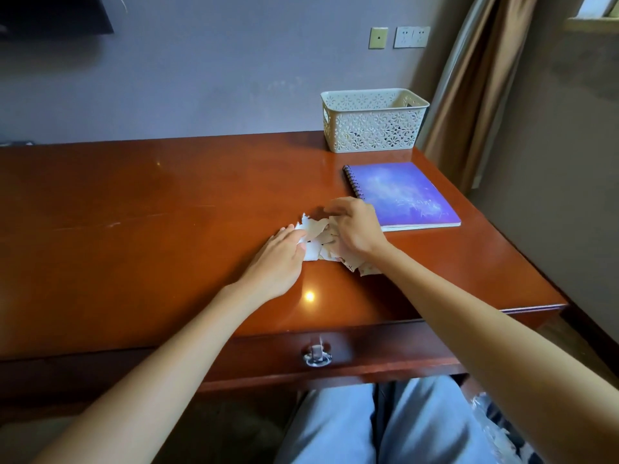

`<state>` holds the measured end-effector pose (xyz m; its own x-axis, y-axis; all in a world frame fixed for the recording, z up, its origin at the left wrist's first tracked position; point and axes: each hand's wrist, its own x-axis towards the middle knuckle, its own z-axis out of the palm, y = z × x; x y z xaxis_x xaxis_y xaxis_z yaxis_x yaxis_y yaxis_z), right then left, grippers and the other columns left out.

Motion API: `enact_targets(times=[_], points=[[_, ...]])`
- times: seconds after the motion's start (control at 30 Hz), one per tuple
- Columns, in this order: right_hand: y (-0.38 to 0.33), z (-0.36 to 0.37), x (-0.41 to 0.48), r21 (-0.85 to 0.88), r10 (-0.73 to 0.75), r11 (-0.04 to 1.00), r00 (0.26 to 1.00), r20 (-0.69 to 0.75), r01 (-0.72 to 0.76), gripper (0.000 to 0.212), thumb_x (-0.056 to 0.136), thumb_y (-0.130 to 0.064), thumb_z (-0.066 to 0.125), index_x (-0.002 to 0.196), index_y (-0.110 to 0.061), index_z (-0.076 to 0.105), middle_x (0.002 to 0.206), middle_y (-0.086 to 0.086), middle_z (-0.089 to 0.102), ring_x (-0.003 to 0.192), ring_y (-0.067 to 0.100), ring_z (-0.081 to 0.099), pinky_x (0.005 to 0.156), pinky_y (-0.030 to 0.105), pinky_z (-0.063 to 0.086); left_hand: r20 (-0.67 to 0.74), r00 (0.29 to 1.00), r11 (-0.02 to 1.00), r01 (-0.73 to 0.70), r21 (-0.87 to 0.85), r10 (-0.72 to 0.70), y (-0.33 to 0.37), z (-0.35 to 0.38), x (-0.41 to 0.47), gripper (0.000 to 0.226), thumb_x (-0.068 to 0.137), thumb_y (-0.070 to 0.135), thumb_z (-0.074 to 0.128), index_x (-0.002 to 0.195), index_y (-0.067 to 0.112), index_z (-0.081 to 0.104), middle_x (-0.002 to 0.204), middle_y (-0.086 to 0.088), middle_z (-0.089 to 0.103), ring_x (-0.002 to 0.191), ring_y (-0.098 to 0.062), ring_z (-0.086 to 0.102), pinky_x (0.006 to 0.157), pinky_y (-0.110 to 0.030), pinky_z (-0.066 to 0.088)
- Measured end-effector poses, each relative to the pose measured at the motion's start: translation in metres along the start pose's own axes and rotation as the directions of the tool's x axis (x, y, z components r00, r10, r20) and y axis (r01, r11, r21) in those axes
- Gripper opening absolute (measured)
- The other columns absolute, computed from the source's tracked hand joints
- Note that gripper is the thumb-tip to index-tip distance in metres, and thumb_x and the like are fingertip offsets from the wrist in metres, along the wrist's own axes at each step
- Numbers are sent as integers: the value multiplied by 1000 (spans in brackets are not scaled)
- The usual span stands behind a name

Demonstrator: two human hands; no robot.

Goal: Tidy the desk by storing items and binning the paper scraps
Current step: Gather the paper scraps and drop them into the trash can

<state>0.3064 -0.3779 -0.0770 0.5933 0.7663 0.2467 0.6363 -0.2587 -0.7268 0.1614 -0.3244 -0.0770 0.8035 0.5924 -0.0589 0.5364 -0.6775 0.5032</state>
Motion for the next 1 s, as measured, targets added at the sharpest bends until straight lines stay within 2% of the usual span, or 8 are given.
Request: enact_targets(times=[0.17, 0.3, 0.4, 0.5, 0.63, 0.8, 0.9, 1.0], points=[[-7, -26, -16, 137, 45, 990, 998, -49, -38, 47, 81, 14, 33, 117, 1, 61, 119, 12, 63, 114, 21, 56, 85, 11, 36, -73, 997, 996, -13, -90, 7, 16, 4, -27, 44, 102, 23, 24, 146, 21, 28, 159, 4, 11, 146, -14, 13, 116, -30, 16], [3, -42, -45, -89, -32, 995, 998, 54, 37, 39, 89, -4, 42, 125, -7, 57, 104, 5, 58, 94, 21, 51, 77, 21, 35, -167, 986, 998, -32, -56, 23, 16, 1, -36, 46, 101, 24, 27, 146, 25, 24, 159, 7, 4, 147, -14, 10, 116, -32, 16], [12, -45, -71, -270, -100, 953, 983, 155, 140, 37, 94, -20, 46, 130, -13, 52, 139, 5, 50, 126, 22, 47, 95, 24, 35, -57, 997, 995, -47, 93, 52, 12, 7, -37, 56, 97, 32, 34, 149, 27, 11, 159, 6, -8, 147, -11, -9, 119, -33, 4], [16, -41, -82, -369, -110, 905, 953, 281, 213, 50, 96, -35, 46, 142, -18, 37, 153, 4, 31, 142, 19, 25, 112, 22, 16, 39, 999, 975, -41, 218, 33, 9, 15, -35, 71, 93, 51, 36, 150, 28, -1, 158, 6, -16, 146, -12, -16, 119, -33, -4], [18, -42, -78, -458, -123, 846, 935, 332, 274, 52, 97, -41, 42, 144, -20, 32, 149, 7, 35, 139, 23, 32, 109, 29, 23, 65, 993, 957, -111, 268, 97, 7, 19, -31, 76, 89, 60, 35, 150, 26, 6, 160, 8, -4, 147, -8, -6, 121, -31, -1], [17, -41, -69, -560, -226, 751, 934, 278, 349, 30, 99, -34, 39, 114, -13, 52, 114, 10, 60, 104, 33, 54, 83, 37, 42, -159, 982, 975, -68, 212, 103, 12, 17, -26, 61, 90, 49, 47, 143, 24, 27, 143, 1, 36, 129, -21, 36, 104, -31, 29], [19, -38, -63, -648, -279, 653, 920, 276, 392, 26, 99, -23, 37, 115, -10, 53, 108, 13, 60, 98, 34, 54, 81, 40, 42, -193, 976, 952, -38, 303, 101, 13, 16, -15, 63, 89, 54, 46, 142, 24, 29, 138, 0, 40, 124, -23, 37, 101, -33, 30], [22, -37, -58, -646, -267, 676, 935, 233, 354, 26, 99, -15, 37, 120, -8, 50, 111, 13, 56, 104, 31, 50, 77, 40, 43, -211, 969, 928, -45, 370, 132, 13, 17, -4, 59, 90, 54, 43, 140, 24, 34, 130, -1, 47, 119, -23, 39, 96, -33, 33]])
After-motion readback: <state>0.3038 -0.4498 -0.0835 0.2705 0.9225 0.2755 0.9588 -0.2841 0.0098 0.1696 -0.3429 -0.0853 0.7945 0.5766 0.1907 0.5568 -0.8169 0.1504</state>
